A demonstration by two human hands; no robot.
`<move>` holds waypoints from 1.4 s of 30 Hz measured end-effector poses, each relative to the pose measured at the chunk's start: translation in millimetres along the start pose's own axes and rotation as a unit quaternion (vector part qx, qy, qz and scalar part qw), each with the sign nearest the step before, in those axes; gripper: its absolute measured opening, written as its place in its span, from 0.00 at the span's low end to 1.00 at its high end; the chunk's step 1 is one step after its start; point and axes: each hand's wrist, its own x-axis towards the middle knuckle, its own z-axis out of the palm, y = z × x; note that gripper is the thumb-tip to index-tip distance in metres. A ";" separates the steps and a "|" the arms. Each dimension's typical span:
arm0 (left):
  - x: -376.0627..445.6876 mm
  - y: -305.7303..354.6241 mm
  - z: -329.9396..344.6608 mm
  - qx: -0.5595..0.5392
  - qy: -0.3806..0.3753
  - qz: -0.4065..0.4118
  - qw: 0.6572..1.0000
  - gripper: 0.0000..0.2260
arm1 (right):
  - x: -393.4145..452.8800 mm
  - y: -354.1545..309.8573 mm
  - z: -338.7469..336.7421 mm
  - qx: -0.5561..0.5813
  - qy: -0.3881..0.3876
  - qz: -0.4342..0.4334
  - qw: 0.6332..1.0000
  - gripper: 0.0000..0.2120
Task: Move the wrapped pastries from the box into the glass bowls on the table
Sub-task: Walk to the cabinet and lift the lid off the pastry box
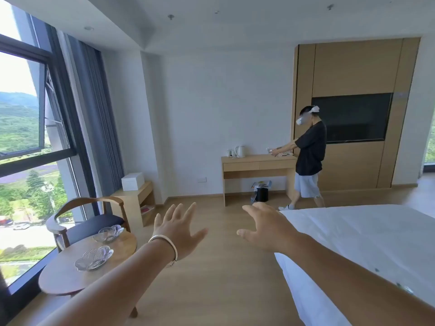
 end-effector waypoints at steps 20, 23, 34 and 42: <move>266.5 -95.5 65.8 -0.002 0.047 0.032 0.998 0.35 | 272.0 4.8 69.9 -0.024 0.020 0.028 0.999 0.35; 312.8 -119.0 69.9 0.000 0.051 0.036 0.998 0.34 | 321.4 -0.4 80.8 -0.023 0.029 0.026 0.999 0.34; 466.2 -148.4 115.7 0.001 0.040 0.034 0.999 0.34 | 480.1 35.0 117.8 -0.020 0.020 0.023 0.999 0.35; 616.2 -138.4 140.9 0.017 0.045 0.012 0.999 0.34 | 628.1 98.8 120.1 -0.012 0.024 -0.005 1.000 0.35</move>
